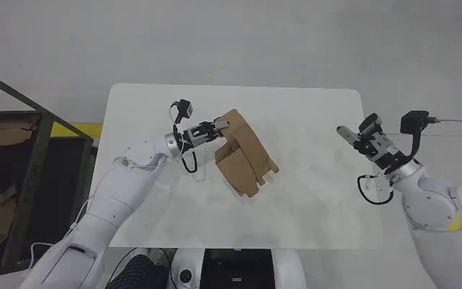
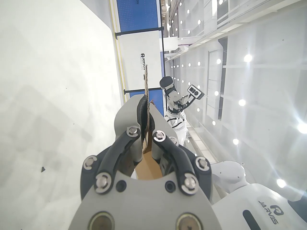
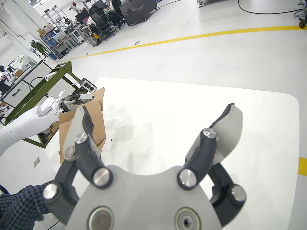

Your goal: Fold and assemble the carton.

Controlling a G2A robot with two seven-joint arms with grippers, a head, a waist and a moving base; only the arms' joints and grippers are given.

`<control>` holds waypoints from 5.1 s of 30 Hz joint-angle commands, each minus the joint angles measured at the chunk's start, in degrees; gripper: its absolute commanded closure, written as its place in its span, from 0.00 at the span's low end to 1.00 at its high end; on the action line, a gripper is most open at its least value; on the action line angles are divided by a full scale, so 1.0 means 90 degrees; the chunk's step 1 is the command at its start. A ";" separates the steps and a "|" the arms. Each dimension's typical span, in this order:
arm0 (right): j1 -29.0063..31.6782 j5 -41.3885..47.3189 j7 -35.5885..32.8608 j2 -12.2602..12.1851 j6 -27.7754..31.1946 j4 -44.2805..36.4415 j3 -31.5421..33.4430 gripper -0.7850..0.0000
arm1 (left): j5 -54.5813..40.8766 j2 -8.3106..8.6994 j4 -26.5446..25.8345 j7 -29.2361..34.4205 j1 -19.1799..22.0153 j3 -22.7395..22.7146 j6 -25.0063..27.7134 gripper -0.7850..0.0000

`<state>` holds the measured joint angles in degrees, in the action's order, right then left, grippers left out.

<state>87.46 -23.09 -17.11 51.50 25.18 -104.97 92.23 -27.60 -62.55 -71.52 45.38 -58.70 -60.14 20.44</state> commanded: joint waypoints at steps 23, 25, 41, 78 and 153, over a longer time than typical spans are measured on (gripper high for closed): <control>0.0000 0.0000 0.0000 0.0000 0.0000 0.0000 0.0000 0.00 | 0.0000 0.0000 0.0000 0.0000 0.0000 0.0000 0.0000 1.00; 0.0000 0.0000 0.0000 0.0000 0.0000 0.0000 0.0000 0.00 | 0.0000 0.0000 0.0000 0.0000 0.0000 0.0000 0.0000 1.00; 0.0000 0.0000 0.0000 0.0000 0.0000 0.0000 0.0000 0.00 | 0.0000 0.0000 0.0000 0.0000 0.0000 0.0000 0.0000 1.00; 0.0153 0.0987 -0.1051 0.0093 0.0409 -0.0574 -0.0900 0.00 | 0.0000 0.0000 0.0000 0.0000 0.0000 0.0000 0.0000 1.00; -0.0833 0.4235 -0.2301 0.0646 0.0665 0.1253 -0.3118 1.00 | -0.1813 -0.0985 0.2342 0.2030 0.1110 0.0592 0.0472 0.33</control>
<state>79.96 14.77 -37.63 57.30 31.30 -93.59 64.11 -44.16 -71.44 -50.43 63.94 -48.73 -54.54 24.54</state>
